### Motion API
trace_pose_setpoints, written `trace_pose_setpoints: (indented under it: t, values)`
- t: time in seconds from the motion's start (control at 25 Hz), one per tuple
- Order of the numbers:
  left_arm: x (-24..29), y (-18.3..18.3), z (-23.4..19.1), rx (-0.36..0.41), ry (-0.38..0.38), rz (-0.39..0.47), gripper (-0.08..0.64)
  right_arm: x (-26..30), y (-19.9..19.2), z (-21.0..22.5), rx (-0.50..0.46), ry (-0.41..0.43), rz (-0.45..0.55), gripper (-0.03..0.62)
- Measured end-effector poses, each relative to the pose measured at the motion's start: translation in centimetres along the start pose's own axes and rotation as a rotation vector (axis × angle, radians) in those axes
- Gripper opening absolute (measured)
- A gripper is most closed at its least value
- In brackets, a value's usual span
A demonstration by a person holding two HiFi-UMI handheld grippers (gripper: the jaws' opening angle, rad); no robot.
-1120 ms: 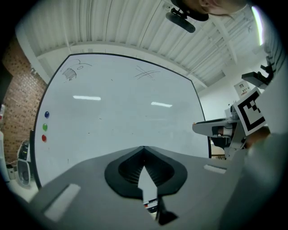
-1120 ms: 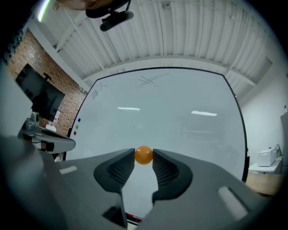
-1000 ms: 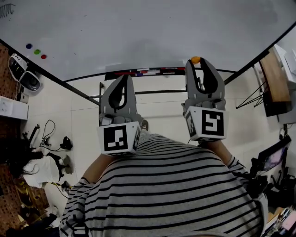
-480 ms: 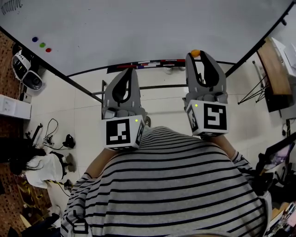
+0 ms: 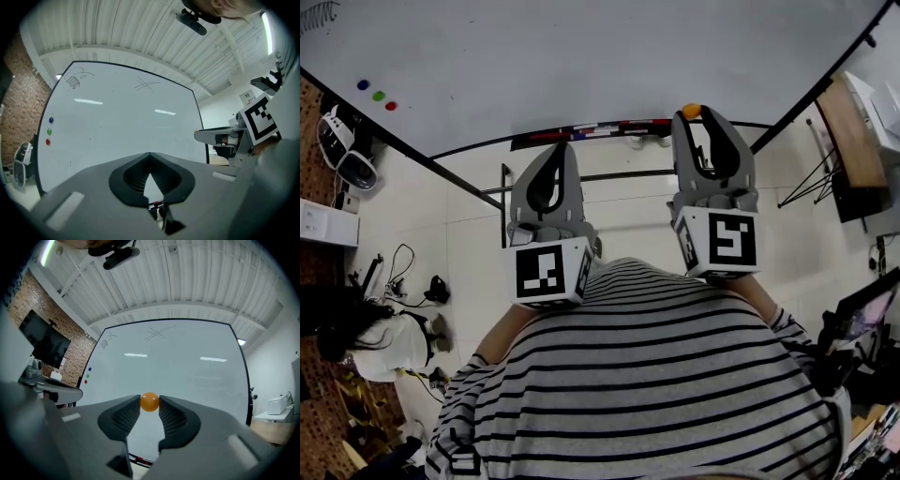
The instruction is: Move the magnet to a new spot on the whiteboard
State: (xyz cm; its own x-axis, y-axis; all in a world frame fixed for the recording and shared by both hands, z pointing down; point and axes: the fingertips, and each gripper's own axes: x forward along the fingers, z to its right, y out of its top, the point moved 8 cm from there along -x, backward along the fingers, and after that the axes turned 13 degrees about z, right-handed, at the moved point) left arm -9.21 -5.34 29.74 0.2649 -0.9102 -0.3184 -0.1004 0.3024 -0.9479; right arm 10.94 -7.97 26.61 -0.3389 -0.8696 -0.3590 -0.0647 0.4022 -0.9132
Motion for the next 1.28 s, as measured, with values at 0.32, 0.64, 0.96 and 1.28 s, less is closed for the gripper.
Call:
trace_pose_setpoints:
  t: [0.32, 0.64, 0.96, 1.28]
  values:
    - [2.9, -1.2, -2.9, -0.021, 0.024, -0.01, 0.015, 4.3, -0.7, -0.7, -0.003, 0.015, 0.003, 0.124]
    - [7.0, -1.1, -7.9, -0.019, 0.022, -0.004, 0.015, 11.8, -0.1, -0.9, -0.065, -0.015, 0.057, 0.124]
    - [10.6, -1.8, -14.2, -0.026, 0.039, 0.013, 0.015, 19.4, -1.1, -1.8, -0.154, -0.051, 0.087, 0.124]
    - [12.9, -2.8, -16.9, -0.027, 0.046, -0.008, 0.015, 23.6, -2.6, -1.9, -0.156, -0.076, 0.063, 0.124]
